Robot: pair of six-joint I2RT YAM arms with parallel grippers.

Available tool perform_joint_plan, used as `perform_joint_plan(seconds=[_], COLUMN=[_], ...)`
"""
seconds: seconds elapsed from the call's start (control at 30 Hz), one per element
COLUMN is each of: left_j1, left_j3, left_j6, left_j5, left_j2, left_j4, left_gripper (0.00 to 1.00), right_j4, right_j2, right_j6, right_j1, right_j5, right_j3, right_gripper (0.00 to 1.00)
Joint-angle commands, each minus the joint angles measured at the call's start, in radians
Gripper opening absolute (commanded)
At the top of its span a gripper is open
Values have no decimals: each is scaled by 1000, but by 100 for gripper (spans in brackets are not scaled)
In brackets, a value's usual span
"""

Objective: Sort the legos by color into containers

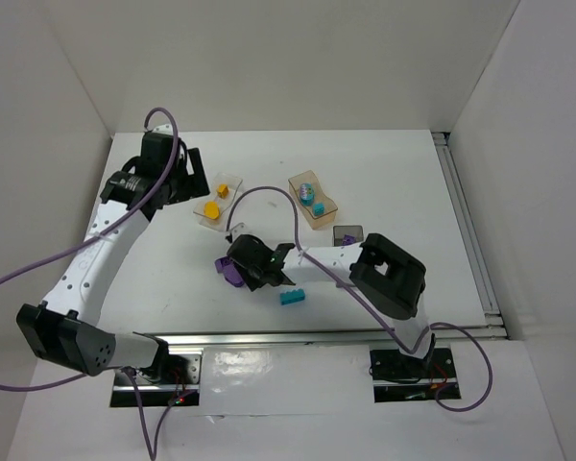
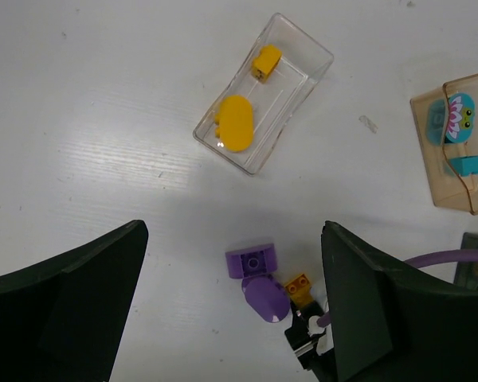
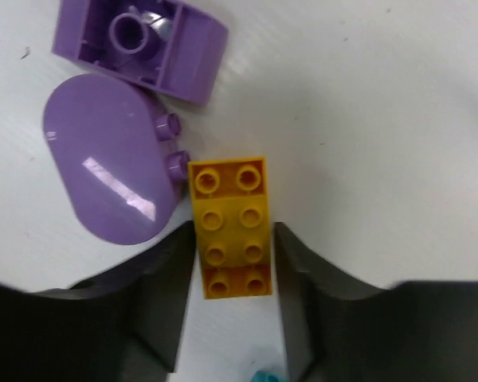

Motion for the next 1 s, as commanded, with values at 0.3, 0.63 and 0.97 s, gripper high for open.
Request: perform_joint_plan(seconds=[0.3,0.63,0.97], left_j1=[42,102,157], left_j3=[-34,-207,-216], left_j6=[-46,-195,-148], left_j5=[-6,-47,-80], left_j2=[-81,-221,-261], left_j4=[-12,-41,-63], left_gripper=[95,95,95], right_j4=[-13,-43,-79], right_j2=[-111,82,415], right_j6=[-28,-129,-149], right_j1=[-30,-139,-226], right_j5=[130,100,15], right_j3=[113,453,919], right_gripper=[29,29,33])
